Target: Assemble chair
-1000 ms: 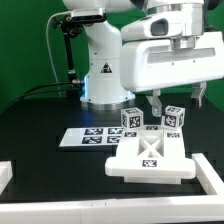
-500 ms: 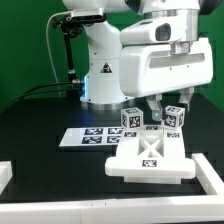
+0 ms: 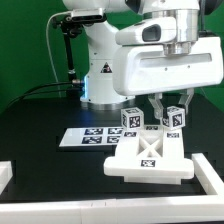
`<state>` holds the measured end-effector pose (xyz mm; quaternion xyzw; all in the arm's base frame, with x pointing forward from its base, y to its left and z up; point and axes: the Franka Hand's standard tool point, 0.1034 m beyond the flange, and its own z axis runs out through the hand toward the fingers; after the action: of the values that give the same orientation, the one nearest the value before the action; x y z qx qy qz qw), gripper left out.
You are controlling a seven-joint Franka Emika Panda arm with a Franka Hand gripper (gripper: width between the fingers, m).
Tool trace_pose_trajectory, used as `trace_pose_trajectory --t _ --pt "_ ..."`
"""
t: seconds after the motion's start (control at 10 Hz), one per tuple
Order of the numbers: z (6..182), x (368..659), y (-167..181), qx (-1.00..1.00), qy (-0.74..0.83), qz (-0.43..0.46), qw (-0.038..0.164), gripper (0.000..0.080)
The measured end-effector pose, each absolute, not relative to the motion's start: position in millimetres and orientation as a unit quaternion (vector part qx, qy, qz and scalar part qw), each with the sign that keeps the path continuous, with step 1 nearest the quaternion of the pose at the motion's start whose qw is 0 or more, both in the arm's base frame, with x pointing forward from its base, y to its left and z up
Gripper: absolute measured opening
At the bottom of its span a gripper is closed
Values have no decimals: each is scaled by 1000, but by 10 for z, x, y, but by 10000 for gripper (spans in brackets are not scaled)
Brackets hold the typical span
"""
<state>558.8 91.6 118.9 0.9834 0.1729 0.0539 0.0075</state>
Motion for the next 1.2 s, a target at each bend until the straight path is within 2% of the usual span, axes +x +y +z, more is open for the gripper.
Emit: trace_pose_trajectory --t 0.2,1.2 --pt "1186 5594 928 995 77 65 2 284" --pt "1195 5598 1065 916 -393 62 -59 284"
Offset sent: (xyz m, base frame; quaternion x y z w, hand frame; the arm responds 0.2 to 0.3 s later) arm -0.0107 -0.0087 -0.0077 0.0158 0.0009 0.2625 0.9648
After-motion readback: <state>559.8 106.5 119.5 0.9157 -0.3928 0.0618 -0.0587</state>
